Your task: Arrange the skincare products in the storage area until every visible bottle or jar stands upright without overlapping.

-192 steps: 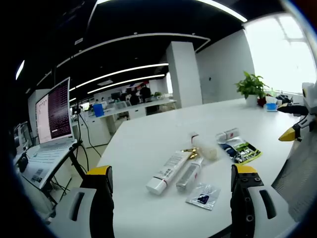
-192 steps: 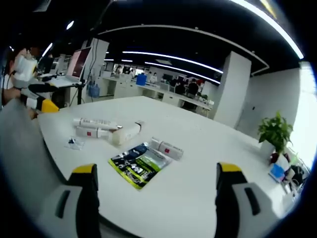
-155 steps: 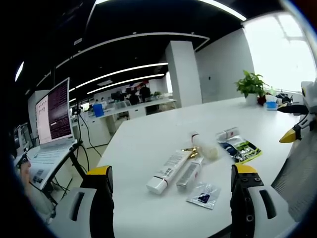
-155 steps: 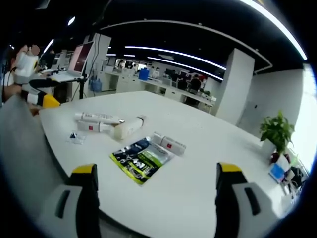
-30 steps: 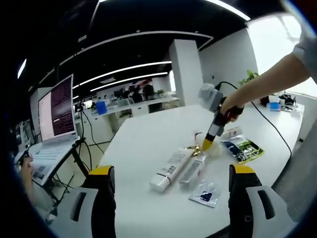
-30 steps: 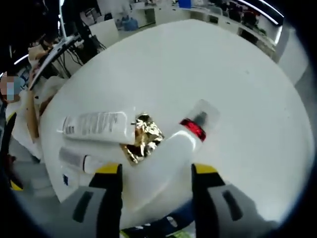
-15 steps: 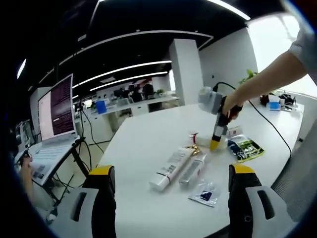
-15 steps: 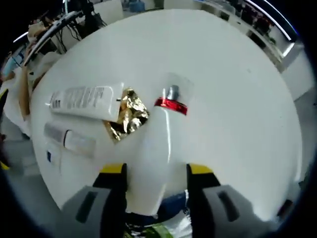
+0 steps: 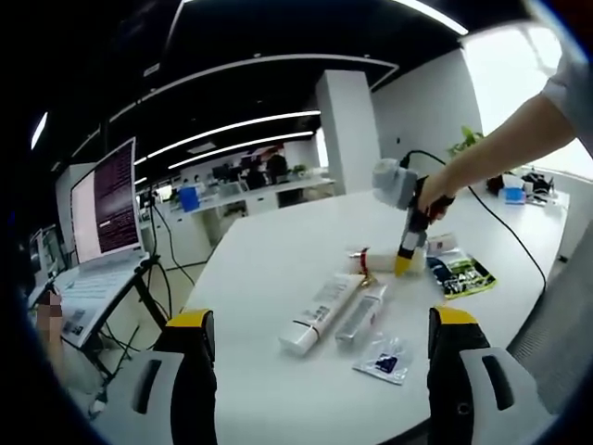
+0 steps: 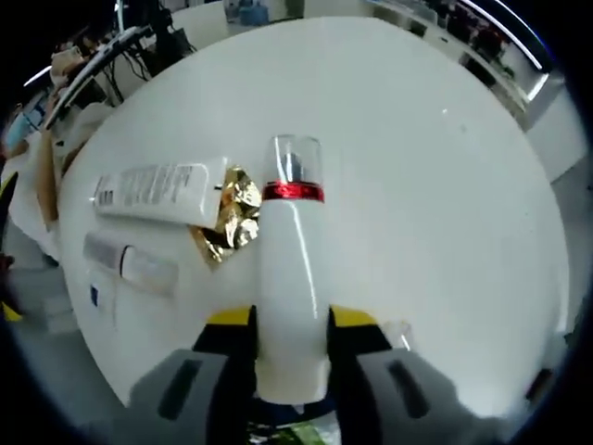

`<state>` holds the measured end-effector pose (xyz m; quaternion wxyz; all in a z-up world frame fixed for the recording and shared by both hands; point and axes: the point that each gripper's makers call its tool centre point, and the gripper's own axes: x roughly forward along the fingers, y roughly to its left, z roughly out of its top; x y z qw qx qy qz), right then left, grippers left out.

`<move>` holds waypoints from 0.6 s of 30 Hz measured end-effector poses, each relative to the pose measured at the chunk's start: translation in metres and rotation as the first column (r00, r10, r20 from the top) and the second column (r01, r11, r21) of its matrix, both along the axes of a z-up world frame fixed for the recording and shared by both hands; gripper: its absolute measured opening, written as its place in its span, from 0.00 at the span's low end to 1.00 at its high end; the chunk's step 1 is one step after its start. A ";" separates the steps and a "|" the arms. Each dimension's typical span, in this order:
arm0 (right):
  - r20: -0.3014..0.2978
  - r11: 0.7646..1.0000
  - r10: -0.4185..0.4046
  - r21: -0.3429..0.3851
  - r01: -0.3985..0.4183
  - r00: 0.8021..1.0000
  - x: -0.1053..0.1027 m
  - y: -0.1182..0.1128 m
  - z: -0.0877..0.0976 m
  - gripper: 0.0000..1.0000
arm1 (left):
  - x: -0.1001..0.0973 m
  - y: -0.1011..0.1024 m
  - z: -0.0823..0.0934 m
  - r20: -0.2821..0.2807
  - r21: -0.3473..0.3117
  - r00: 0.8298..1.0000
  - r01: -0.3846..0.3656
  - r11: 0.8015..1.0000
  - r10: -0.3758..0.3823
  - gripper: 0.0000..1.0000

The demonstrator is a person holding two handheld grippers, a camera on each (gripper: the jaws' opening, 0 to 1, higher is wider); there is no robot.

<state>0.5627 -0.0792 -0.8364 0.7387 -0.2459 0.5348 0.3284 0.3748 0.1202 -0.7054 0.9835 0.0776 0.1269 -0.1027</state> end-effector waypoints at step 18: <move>-0.362 0.813 -0.273 0.408 0.415 0.891 -0.021 0.016 0.016 0.27 | 0.002 -0.002 -0.001 -0.030 -0.071 0.999 0.021 0.997 -0.023 0.95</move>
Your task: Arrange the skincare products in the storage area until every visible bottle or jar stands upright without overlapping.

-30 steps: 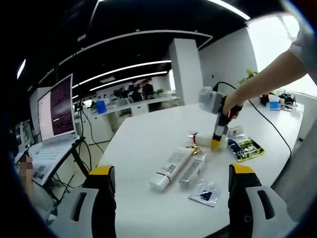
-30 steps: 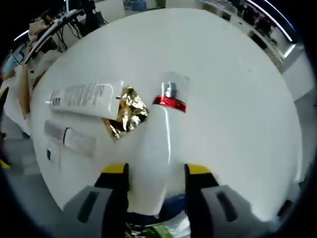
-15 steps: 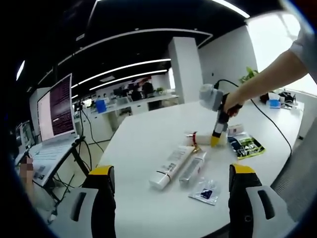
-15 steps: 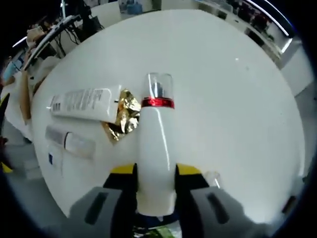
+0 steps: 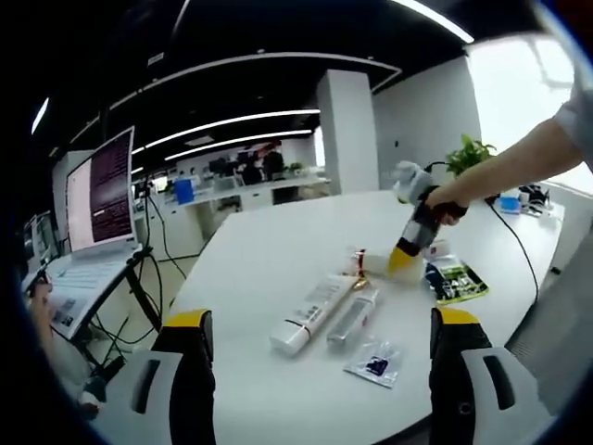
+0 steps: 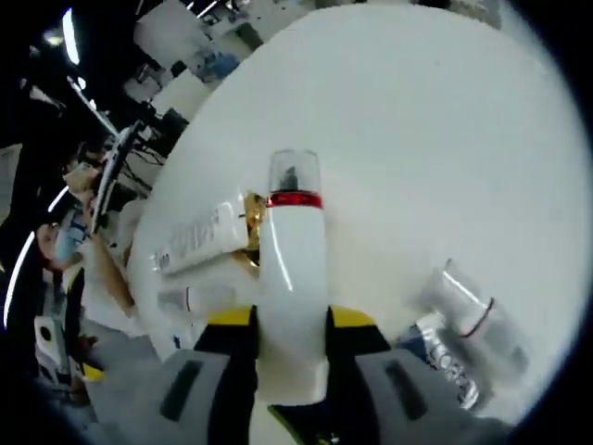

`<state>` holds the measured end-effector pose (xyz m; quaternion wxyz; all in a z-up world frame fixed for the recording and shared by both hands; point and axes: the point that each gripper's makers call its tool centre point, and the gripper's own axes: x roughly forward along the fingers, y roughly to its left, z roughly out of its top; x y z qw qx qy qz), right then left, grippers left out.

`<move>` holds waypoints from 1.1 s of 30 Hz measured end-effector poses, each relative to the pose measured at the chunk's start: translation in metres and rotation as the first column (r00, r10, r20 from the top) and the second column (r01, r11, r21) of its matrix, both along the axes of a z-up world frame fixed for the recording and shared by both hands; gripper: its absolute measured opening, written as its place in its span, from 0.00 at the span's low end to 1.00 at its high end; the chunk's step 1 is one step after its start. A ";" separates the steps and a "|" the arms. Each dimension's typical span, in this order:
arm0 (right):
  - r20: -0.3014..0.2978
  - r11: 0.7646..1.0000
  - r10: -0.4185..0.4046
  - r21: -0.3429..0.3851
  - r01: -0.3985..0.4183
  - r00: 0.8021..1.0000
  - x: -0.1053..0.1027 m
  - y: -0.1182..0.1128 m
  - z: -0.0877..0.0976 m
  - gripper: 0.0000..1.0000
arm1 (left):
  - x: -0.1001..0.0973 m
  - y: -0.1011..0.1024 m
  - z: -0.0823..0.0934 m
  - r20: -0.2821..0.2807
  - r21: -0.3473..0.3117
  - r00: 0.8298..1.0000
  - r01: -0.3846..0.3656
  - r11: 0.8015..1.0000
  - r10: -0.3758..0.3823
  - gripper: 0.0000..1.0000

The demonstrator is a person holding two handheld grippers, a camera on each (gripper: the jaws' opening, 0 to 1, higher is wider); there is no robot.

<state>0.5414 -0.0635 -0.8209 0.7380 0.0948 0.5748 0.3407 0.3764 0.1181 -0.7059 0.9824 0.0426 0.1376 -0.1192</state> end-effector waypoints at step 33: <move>-0.322 0.697 -0.332 0.549 0.461 0.887 -0.057 -0.022 0.037 0.26 | 0.046 -0.100 0.024 -0.145 -0.430 0.902 0.313 0.847 -0.407 0.80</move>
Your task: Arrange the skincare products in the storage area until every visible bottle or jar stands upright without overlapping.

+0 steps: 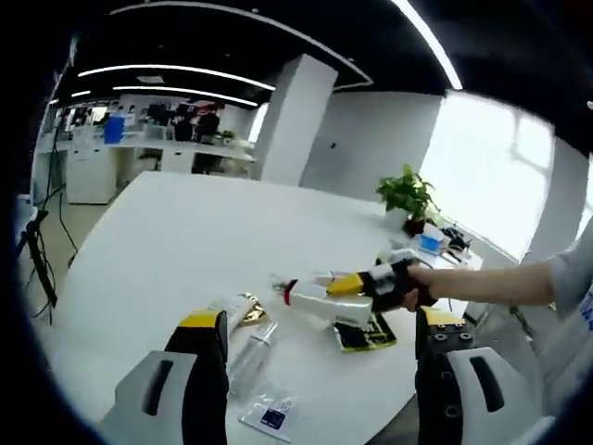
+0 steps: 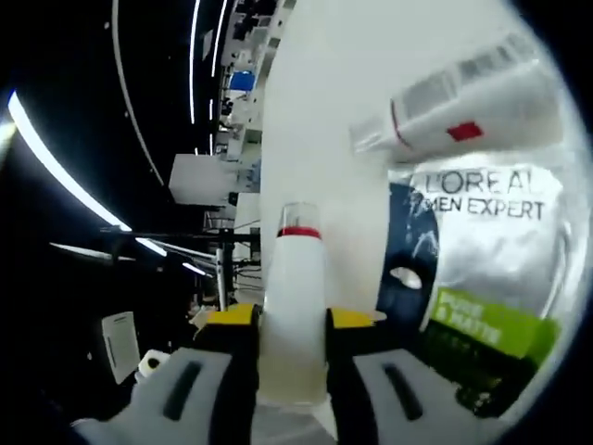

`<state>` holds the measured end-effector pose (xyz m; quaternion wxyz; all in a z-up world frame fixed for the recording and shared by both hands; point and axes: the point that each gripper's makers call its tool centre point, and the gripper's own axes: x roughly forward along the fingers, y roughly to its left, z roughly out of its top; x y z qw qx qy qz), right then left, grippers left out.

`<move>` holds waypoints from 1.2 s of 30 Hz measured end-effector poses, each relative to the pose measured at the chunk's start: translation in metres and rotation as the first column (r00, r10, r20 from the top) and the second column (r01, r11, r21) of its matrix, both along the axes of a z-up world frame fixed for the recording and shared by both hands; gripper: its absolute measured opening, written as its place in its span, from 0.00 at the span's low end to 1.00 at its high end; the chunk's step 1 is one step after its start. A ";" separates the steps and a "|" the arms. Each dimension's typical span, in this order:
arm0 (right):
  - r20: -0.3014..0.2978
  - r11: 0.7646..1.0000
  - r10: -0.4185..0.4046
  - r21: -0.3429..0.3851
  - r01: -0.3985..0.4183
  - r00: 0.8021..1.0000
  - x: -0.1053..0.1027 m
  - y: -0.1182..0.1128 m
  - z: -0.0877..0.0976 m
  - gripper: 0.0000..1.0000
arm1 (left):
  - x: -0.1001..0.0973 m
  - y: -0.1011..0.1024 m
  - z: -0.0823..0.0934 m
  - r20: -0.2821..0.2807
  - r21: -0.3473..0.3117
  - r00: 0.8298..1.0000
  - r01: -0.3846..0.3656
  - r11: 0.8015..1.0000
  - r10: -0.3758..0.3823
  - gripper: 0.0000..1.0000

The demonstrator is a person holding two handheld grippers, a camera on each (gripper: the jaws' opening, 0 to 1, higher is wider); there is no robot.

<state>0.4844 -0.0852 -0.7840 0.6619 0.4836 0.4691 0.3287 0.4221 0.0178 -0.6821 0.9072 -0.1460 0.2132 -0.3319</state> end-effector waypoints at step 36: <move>0.175 0.981 0.034 0.183 -0.066 0.984 -0.044 0.023 0.074 0.27 | 0.066 -0.076 -0.030 -0.423 -0.515 0.894 -0.102 0.851 -0.148 0.55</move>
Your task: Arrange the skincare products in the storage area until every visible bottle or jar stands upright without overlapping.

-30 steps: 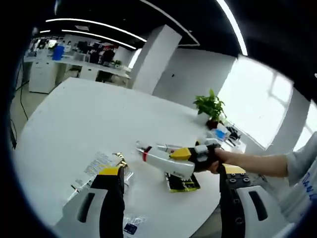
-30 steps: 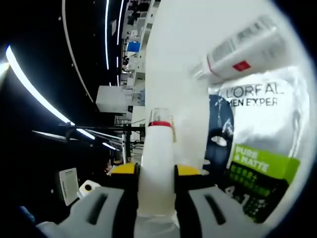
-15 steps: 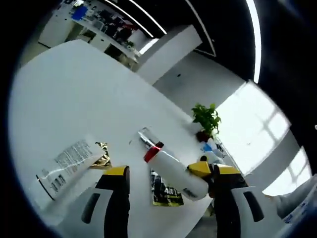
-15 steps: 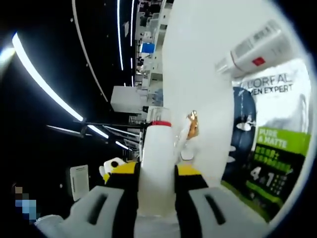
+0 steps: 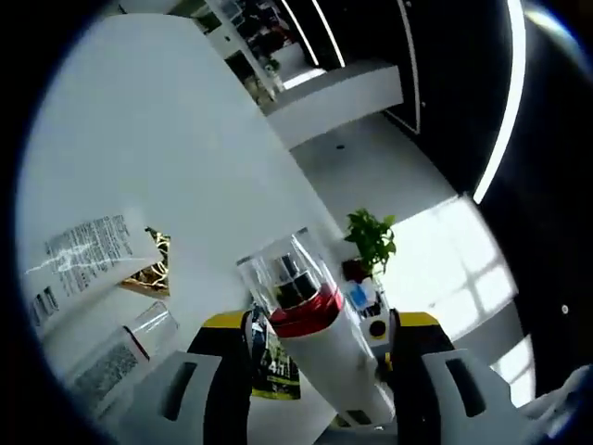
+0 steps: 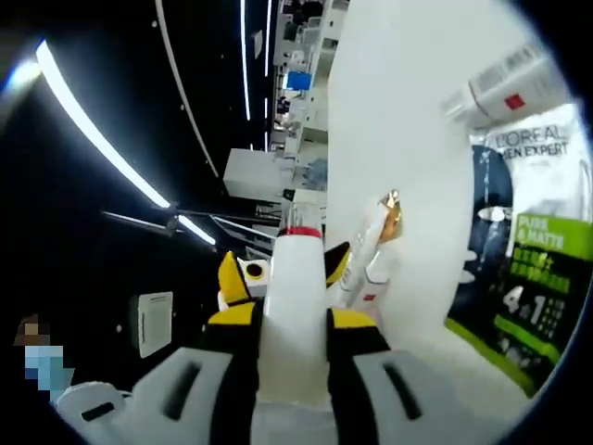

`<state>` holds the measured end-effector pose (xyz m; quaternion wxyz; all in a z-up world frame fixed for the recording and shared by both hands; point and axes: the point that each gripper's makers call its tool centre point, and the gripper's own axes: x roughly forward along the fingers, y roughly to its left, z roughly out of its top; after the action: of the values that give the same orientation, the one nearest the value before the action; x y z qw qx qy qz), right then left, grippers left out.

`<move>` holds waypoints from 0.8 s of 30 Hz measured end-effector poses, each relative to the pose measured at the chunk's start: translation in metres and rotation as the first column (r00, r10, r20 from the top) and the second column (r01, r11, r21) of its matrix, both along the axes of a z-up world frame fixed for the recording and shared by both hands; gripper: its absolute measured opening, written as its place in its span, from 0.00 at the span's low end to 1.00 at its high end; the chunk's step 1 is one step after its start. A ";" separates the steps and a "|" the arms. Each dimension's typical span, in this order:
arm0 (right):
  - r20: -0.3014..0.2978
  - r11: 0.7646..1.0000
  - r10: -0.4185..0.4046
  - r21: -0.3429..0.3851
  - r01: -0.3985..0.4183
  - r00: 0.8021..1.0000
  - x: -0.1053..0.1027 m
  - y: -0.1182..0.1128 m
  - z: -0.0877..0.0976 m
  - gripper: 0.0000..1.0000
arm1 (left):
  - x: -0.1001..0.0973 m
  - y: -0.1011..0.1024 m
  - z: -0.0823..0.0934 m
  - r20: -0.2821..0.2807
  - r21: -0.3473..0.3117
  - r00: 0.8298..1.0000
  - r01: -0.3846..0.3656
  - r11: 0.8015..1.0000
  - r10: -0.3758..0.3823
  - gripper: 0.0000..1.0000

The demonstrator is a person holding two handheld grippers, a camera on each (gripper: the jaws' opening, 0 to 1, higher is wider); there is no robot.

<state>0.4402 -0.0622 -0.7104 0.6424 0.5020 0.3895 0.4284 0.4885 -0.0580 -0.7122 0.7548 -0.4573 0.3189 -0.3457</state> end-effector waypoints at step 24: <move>0.263 0.961 0.153 -0.264 -0.082 0.952 -0.042 -0.019 -0.014 0.28 | -0.028 -0.030 0.005 0.018 -0.015 0.985 0.172 0.985 -0.172 0.30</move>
<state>0.3982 -0.0812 -0.7247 0.7224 0.3268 0.3745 0.4807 0.4601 -0.0882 -0.7068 0.7208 -0.4314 0.3481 -0.4160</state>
